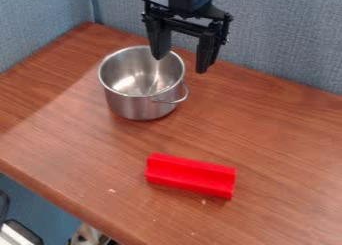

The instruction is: Put the red object in the metal pot

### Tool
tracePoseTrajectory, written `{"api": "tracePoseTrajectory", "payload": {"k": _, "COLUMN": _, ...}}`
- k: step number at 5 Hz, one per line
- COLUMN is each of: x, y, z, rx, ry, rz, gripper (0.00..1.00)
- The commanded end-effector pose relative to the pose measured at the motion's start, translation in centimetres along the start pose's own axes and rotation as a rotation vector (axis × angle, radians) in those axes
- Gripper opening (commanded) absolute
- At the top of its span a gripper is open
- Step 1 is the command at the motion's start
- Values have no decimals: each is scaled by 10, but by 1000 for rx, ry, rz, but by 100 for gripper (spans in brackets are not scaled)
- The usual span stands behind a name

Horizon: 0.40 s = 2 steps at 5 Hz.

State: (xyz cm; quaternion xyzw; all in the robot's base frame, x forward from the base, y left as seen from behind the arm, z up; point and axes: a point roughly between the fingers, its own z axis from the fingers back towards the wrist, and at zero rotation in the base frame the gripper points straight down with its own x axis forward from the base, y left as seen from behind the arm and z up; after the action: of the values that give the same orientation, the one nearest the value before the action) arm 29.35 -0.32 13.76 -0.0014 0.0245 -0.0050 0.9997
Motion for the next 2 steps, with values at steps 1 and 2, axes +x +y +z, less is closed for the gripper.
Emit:
{"api": "tracePoseTrajectory", "payload": {"k": 1, "x": -1, "y": 0, "z": -6, "rx": 1, "ry": 18, "rz": -1, "gripper": 100}}
{"api": "tracePoseTrajectory", "payload": {"k": 2, "x": -3, "y": -1, "z": -12, "rx": 1, "ry": 35, "rz": -4, "gripper": 100}}
